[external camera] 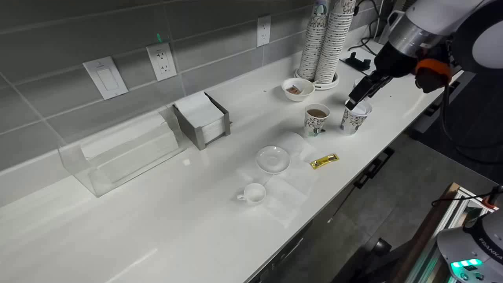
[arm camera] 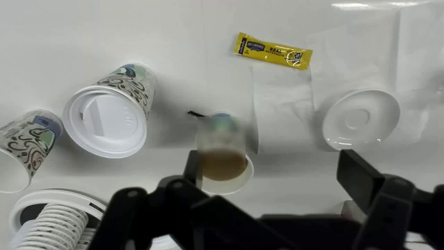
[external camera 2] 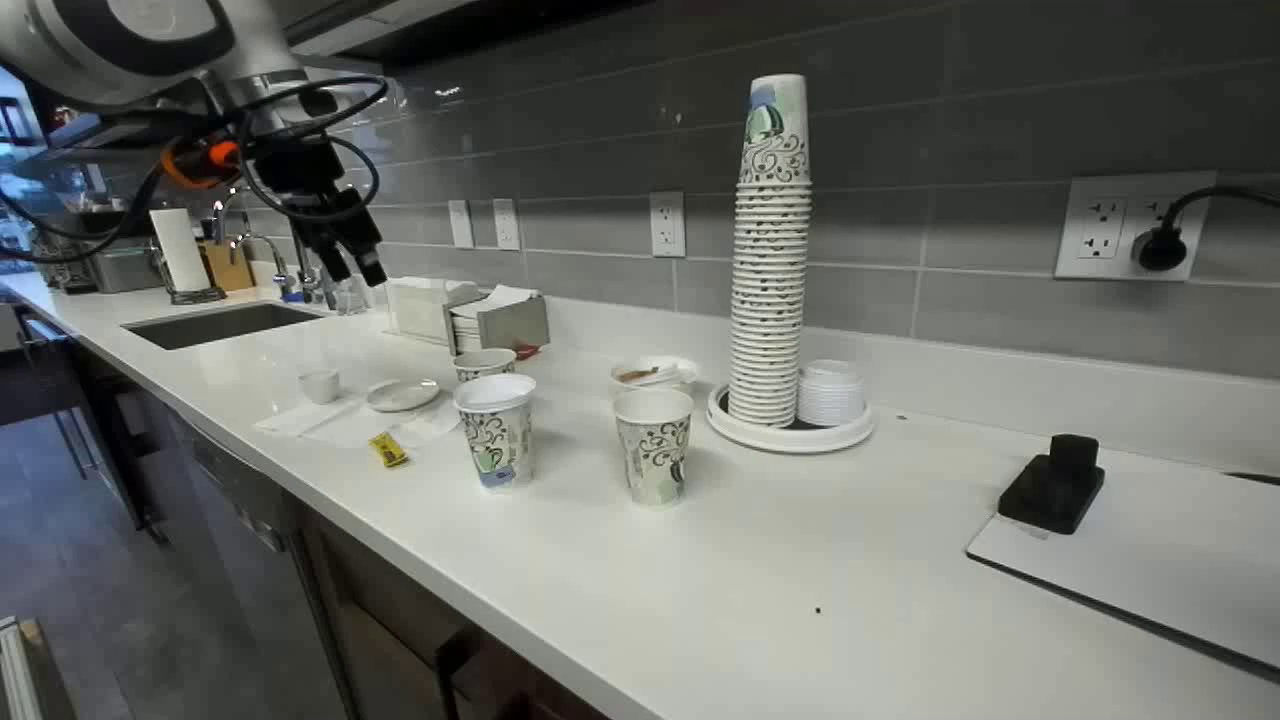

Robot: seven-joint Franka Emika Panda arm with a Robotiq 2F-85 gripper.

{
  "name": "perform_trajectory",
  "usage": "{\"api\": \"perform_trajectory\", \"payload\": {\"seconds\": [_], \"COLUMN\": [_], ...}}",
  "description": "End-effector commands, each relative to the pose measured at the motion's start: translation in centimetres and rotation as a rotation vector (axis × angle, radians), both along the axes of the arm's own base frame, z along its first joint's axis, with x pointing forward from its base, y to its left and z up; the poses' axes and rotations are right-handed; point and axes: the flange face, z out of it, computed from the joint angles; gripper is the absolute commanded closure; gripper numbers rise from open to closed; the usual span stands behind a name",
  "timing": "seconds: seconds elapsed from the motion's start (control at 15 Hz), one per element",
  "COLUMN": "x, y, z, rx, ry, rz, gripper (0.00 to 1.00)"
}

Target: Put the small pink object into the white bowl

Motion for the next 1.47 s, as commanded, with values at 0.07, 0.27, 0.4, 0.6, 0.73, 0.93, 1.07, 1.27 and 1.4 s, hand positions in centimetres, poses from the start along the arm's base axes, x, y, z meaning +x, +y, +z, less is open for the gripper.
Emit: {"api": "perform_trajectory", "payload": {"seconds": [0.07,0.27,0.4,0.6,0.73,0.93,1.07,1.27,1.4], "x": [0.0,1.1,3.3,7.6,11.1,15.6,18.5,22.2,20.3], "y": [0.0,0.5,2.1,3.8,4.5,5.9,7.6,9.9,9.1], "z": [0.1,0.2,0.5,1.1,0.8,-0.7,-2.3,-4.7,-4.7], "rx": [0.000,-0.001,0.002,0.010,0.040,0.072,0.089,0.078,0.096], "ry": [0.001,-0.003,-0.003,-0.025,-0.030,-0.040,-0.050,0.003,-0.012], "rz": [0.000,0.004,0.033,0.078,0.101,0.111,0.121,0.131,0.138], "gripper": [0.00,0.00,0.00,0.00,0.00,0.00,0.00,0.00,0.00]}}
